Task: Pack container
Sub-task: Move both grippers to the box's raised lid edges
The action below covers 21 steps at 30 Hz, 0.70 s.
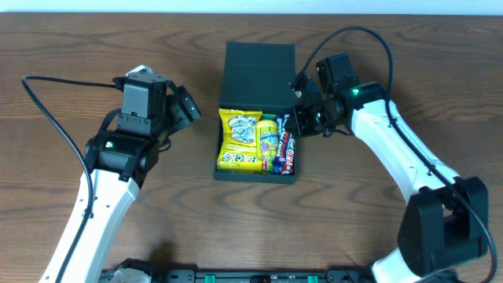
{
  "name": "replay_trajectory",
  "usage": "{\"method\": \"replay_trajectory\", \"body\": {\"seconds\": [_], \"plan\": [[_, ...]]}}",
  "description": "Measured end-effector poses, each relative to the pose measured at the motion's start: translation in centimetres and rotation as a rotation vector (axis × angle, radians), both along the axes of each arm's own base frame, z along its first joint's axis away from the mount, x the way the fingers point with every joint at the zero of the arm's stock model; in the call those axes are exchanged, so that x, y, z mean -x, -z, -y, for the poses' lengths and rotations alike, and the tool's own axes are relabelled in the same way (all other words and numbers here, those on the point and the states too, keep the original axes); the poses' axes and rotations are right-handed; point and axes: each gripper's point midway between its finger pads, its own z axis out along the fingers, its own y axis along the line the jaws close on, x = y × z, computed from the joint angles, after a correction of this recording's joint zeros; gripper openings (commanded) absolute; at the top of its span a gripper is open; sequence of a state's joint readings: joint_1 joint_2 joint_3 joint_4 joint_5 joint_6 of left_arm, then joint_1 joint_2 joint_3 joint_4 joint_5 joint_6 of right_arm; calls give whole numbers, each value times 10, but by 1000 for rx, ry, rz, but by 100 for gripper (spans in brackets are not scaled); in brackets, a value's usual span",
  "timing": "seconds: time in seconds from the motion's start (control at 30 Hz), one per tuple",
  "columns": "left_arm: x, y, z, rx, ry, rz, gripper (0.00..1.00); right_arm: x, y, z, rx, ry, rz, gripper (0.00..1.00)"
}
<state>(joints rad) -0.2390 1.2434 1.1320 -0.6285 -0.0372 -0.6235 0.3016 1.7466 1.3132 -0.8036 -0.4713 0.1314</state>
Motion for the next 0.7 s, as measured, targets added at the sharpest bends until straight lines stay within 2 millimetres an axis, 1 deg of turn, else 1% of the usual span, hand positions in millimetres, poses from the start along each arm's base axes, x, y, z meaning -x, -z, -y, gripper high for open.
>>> {"method": "replay_trajectory", "body": {"seconds": [0.13,0.23,0.47,0.7], "plan": [[0,0,0,0,0,0,94,-5,1,1,10,12,21,1],[0,0,0,0,0,0,94,-7,5,1,9,19,32,1],[0,0,0,0,0,0,94,-5,28,2,-2,45,35,2],[0,0,0,0,0,0,95,-9,32,-1,-29,55,61,2]]}}
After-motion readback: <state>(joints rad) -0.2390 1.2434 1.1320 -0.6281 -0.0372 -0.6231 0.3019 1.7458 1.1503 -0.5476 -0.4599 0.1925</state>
